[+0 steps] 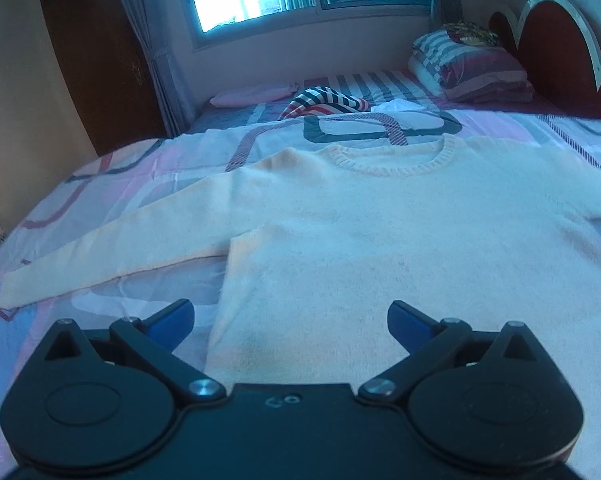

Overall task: Fold small clothes
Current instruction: 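Carry the cuff with the right tool across the sweater body and open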

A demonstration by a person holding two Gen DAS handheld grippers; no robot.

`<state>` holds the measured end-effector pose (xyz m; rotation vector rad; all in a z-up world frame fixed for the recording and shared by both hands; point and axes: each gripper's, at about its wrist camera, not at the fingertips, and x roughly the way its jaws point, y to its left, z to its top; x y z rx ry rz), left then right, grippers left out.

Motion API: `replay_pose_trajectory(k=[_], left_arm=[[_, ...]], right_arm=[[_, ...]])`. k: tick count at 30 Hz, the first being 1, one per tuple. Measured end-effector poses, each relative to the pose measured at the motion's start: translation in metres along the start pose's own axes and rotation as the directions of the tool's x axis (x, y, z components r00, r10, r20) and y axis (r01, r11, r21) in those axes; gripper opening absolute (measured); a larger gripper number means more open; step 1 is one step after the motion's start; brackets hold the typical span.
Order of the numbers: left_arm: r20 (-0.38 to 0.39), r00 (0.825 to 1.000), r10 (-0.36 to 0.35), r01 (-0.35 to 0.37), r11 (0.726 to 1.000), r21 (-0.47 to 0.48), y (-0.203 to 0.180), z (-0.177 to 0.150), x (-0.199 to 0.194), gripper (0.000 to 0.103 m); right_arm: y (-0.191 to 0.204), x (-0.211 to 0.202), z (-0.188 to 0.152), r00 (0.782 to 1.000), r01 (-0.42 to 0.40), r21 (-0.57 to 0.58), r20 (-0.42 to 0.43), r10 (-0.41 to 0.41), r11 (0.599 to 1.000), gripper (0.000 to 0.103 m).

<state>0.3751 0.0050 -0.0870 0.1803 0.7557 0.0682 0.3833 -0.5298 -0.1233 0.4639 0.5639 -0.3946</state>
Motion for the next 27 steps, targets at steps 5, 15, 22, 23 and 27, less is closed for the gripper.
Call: replay_pose_trajectory(k=[5,15,22,23,27], left_arm=[[-0.002,1.000,-0.020,0.020,0.999,-0.038,0.011,0.007,0.017,0.102],[-0.017,0.997,-0.072,0.071,0.995,-0.070,0.045,0.010,0.041,0.102],[-0.018,0.994,-0.107,0.104,0.987,-0.120,0.080,0.019,0.061,0.101],[-0.017,0.993,-0.113,0.110,0.986,-0.124,0.083,0.020,0.063,0.101],[-0.008,0.993,-0.120,0.118,0.984,-0.132,0.094,0.022,0.066,0.101]], right_arm=[[0.073,-0.008,-0.013,0.993,-0.116,-0.086,-0.012,0.116,0.989,0.003],[0.233,0.000,-0.072,0.952,-0.306,-0.222,-0.100,0.291,0.926,0.003],[0.320,0.010,-0.123,0.920,-0.390,-0.318,-0.166,0.354,0.864,0.003],[0.333,0.012,-0.130,0.917,-0.399,-0.335,-0.173,0.360,0.854,0.003],[0.374,0.013,-0.160,0.895,-0.445,-0.387,-0.208,0.394,0.807,0.003]])
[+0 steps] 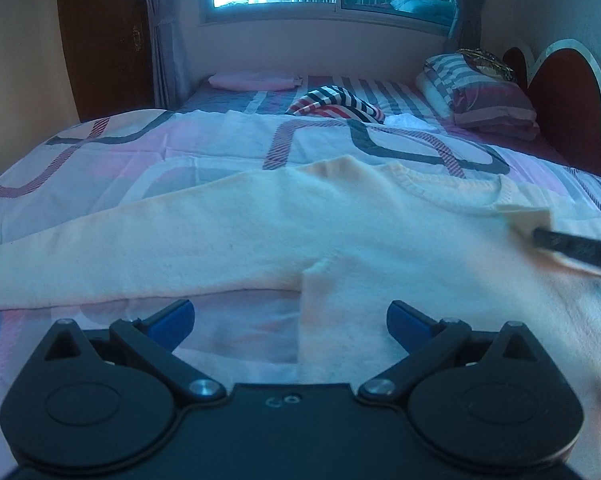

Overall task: Fold small clothes
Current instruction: 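Carry the cuff with the right tool across the sweater body and open, then move the left tool to the other sleeve cuff and close on it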

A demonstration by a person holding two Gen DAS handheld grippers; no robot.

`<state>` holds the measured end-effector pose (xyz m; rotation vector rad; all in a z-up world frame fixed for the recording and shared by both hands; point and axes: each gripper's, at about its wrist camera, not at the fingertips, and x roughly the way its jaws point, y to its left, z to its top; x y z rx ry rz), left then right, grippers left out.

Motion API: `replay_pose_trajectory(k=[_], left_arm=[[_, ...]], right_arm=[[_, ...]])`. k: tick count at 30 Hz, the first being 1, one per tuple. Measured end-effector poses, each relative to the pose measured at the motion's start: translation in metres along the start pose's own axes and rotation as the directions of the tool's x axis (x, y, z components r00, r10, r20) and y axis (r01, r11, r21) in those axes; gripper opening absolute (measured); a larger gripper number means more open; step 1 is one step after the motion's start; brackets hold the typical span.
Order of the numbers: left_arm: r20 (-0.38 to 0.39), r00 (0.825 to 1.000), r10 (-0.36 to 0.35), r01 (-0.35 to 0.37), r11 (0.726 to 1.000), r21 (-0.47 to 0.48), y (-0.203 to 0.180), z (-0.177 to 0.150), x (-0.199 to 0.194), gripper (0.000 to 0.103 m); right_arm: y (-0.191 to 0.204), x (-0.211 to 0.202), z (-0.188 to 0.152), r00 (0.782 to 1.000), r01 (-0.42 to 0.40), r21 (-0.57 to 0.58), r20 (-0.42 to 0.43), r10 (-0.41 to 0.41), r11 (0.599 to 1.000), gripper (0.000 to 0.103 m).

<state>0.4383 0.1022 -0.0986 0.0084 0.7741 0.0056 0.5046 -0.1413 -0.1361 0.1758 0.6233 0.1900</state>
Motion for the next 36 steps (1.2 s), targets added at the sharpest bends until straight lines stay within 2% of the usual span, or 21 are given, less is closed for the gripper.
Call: replay_pose_trajectory(k=[6,7,8,9,10,11,13,16,18,19,20,21,22,23,27,30,32,36], left_arm=[[-0.002,1.000,-0.006,0.006,1.000,-0.025,0.011,0.002,0.004,0.101],[-0.002,1.000,-0.008,0.008,1.000,-0.028,0.010,0.003,0.004,0.101],[-0.002,1.000,-0.012,0.012,1.000,-0.029,0.009,0.003,0.005,0.101],[0.000,1.000,-0.017,0.017,0.999,-0.030,0.008,0.004,0.005,0.101],[0.005,1.000,-0.023,0.023,0.999,-0.031,0.005,0.005,0.005,0.101],[0.009,0.999,-0.031,0.031,0.999,-0.035,0.001,0.006,0.006,0.101],[0.015,0.998,-0.060,0.060,0.997,-0.049,-0.009,0.010,0.008,0.101],[0.011,0.990,-0.141,0.142,0.988,-0.064,-0.034,0.018,0.019,0.101],[0.009,0.978,-0.210,0.210,0.975,-0.070,-0.053,0.023,0.029,0.100],[0.002,0.970,-0.243,0.242,0.967,-0.080,-0.062,0.025,0.034,0.092],[-0.012,0.960,-0.279,0.277,0.957,-0.092,-0.070,0.027,0.041,0.055],[-0.044,0.949,-0.313,0.307,0.946,-0.107,-0.077,0.030,0.051,0.035],[-0.075,0.942,-0.328,0.317,0.940,-0.128,-0.083,0.031,0.060,0.027],[-0.091,0.938,-0.335,0.320,0.936,-0.148,-0.088,0.031,0.069,0.027],[-0.077,0.940,-0.332,0.313,0.931,-0.187,-0.095,0.036,0.082,0.030],[-0.061,0.934,-0.351,0.327,0.914,-0.239,-0.093,0.037,0.080,0.043],[-0.050,0.934,-0.355,0.333,0.910,-0.246,-0.095,0.036,0.079,0.063],[-0.038,0.938,-0.346,0.326,0.912,-0.249,-0.099,0.037,0.082,0.062]], right_arm=[[0.046,0.027,-0.014,0.995,-0.092,-0.077,-0.048,0.089,0.993,0.004],[0.053,0.032,-0.017,0.994,-0.096,-0.108,-0.060,0.090,0.990,0.011],[0.058,0.032,-0.019,0.995,-0.094,-0.144,-0.053,0.087,0.985,0.028],[0.060,0.030,-0.020,0.993,-0.109,-0.162,-0.059,0.101,0.981,0.036],[0.059,0.025,-0.021,0.991,-0.130,-0.164,-0.051,0.123,0.978,0.039],[0.055,0.016,-0.025,0.991,-0.133,-0.160,-0.018,0.132,0.978,0.039],[0.043,0.005,-0.027,0.995,-0.090,-0.135,0.019,0.094,0.987,0.038],[0.008,-0.015,-0.028,0.998,-0.007,-0.003,0.065,0.007,1.000,0.027],[-0.015,-0.025,-0.029,0.996,0.064,0.069,0.065,-0.068,0.996,0.026],[-0.027,-0.030,-0.031,0.994,0.087,0.102,0.065,-0.094,0.991,0.026],[-0.038,-0.036,-0.032,0.991,0.106,0.126,0.067,-0.115,0.986,0.026],[-0.048,-0.042,-0.033,0.988,0.129,0.142,0.067,-0.140,0.981,0.026],[-0.057,-0.047,-0.035,0.984,0.151,0.154,0.066,-0.163,0.976,0.026],[-0.067,-0.053,-0.036,0.981,0.170,0.168,0.065,-0.183,0.971,0.026],[-0.098,-0.075,-0.039,0.967,0.227,0.231,0.061,-0.247,0.946,0.026],[-0.116,-0.090,-0.043,0.961,0.248,0.276,0.047,-0.271,0.929,0.026],[-0.121,-0.097,-0.046,0.960,0.251,0.294,0.045,-0.276,0.922,0.025],[-0.125,-0.104,-0.048,0.959,0.253,0.310,0.042,-0.279,0.917,0.025]])
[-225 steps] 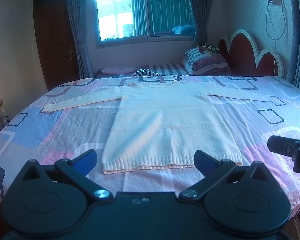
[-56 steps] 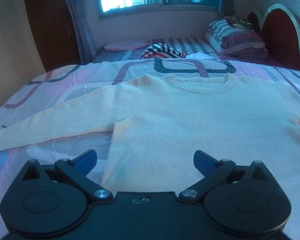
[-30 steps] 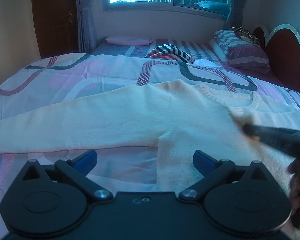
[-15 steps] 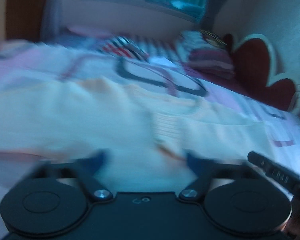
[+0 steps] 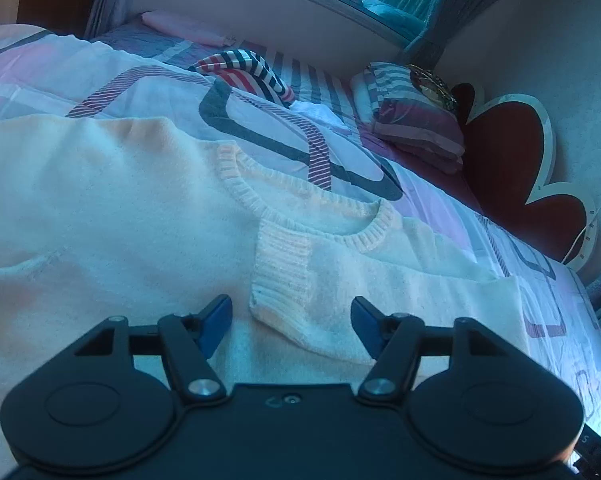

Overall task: Fold small clothes
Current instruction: 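Move the left tool to the other sleeve cuff and close on it, then fold the held sleeve with the left tool across the body and open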

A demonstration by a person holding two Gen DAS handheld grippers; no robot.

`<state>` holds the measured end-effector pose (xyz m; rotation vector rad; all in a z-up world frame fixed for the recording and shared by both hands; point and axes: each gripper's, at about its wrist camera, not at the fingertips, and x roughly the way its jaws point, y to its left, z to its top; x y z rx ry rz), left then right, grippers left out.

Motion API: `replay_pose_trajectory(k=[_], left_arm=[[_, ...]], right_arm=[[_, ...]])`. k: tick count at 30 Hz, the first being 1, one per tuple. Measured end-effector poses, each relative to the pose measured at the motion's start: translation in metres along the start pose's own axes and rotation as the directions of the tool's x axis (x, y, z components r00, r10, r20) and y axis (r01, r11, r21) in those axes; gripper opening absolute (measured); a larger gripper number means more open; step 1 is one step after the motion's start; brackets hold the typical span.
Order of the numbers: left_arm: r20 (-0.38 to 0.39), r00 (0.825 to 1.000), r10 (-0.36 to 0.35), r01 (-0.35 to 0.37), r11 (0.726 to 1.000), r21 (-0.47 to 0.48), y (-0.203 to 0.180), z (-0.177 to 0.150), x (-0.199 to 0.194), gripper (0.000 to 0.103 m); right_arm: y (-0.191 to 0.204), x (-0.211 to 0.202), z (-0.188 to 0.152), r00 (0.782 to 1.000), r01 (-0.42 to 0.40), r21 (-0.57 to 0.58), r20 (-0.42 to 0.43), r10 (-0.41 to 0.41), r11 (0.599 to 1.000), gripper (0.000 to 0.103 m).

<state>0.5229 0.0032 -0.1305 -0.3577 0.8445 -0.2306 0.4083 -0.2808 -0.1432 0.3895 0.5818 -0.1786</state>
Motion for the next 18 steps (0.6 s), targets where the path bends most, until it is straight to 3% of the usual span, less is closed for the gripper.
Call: replay_pose_trajectory(k=[1,2,3,4,5,8,14,18], left_arm=[[0.004,1.000,0.001,-0.001,1.000,0.006,-0.001,0.000,0.001,0.057],[0.006,1.000,0.005,-0.005,1.000,0.017,-0.003,0.000,0.002,0.040],[-0.002,1.000,0.011,-0.011,0.999,0.031,-0.004,0.001,0.005,0.032],[-0.008,1.000,0.019,-0.019,0.999,0.044,-0.004,0.001,0.007,0.014],[-0.017,1.000,0.012,-0.011,0.999,0.052,-0.002,0.002,0.008,0.004],[0.013,1.000,-0.010,0.009,0.998,0.058,0.005,0.004,-0.003,0.003],[0.108,0.994,0.026,-0.034,0.997,0.075,0.026,0.020,-0.036,0.003],[0.121,0.990,0.066,-0.077,0.993,0.092,0.044,0.026,-0.045,0.003]], right_arm=[[-0.002,-0.002,0.000,1.000,-0.001,0.006,0.000,0.001,1.000,0.026],[-0.002,-0.004,-0.001,1.000,0.000,0.011,0.000,0.000,1.000,0.026],[-0.003,-0.004,-0.002,1.000,0.000,0.014,-0.003,0.000,1.000,0.026],[-0.002,-0.004,-0.002,1.000,0.001,0.016,-0.007,-0.001,1.000,0.026],[-0.004,-0.003,-0.002,1.000,0.001,0.017,-0.011,-0.001,1.000,0.026],[-0.002,-0.001,-0.001,1.000,0.000,0.019,-0.019,0.001,1.000,0.026],[0.001,0.001,0.003,1.000,-0.010,0.013,-0.017,0.010,1.000,0.026],[0.004,0.002,0.002,1.000,-0.015,0.013,-0.016,0.015,1.000,0.026]])
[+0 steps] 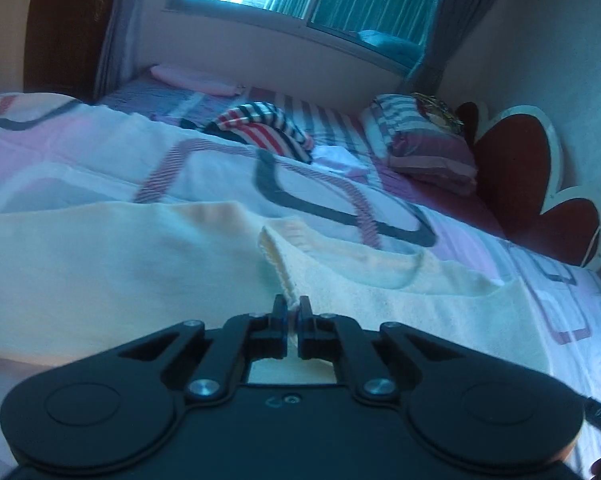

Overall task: Fold small clothes
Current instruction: 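Fold the held sleeve with the left tool across the body and open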

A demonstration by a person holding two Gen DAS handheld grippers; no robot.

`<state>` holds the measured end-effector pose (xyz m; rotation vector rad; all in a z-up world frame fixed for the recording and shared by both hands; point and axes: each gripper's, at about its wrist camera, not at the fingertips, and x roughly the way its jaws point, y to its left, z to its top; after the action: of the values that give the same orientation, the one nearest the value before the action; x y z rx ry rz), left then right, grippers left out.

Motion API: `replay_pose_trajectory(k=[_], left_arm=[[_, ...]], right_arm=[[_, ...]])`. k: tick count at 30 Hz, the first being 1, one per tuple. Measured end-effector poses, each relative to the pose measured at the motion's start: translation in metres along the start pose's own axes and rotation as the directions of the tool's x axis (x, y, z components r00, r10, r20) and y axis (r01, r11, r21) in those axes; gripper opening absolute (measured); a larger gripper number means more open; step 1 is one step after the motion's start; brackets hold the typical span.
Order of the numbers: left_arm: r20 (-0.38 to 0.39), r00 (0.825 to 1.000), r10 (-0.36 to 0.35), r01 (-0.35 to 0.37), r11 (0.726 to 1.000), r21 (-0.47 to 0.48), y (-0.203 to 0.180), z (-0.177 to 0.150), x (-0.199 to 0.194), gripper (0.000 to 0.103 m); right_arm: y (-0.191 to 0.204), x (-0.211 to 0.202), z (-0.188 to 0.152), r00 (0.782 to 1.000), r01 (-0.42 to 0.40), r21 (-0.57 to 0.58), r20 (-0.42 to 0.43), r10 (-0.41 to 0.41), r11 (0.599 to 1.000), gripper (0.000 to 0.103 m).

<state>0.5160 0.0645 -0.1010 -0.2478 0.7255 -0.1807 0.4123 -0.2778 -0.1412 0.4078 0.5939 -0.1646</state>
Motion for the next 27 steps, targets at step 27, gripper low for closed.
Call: replay_pose_trajectory(k=[27], left_arm=[[0.022,0.988,0.154,-0.155,0.984,0.083,0.028,-0.014,0.003,0.038]], right_arm=[[0.022,0.021,0.011,0.999,-0.045,-0.124,-0.005,0.045,0.991,0.009]])
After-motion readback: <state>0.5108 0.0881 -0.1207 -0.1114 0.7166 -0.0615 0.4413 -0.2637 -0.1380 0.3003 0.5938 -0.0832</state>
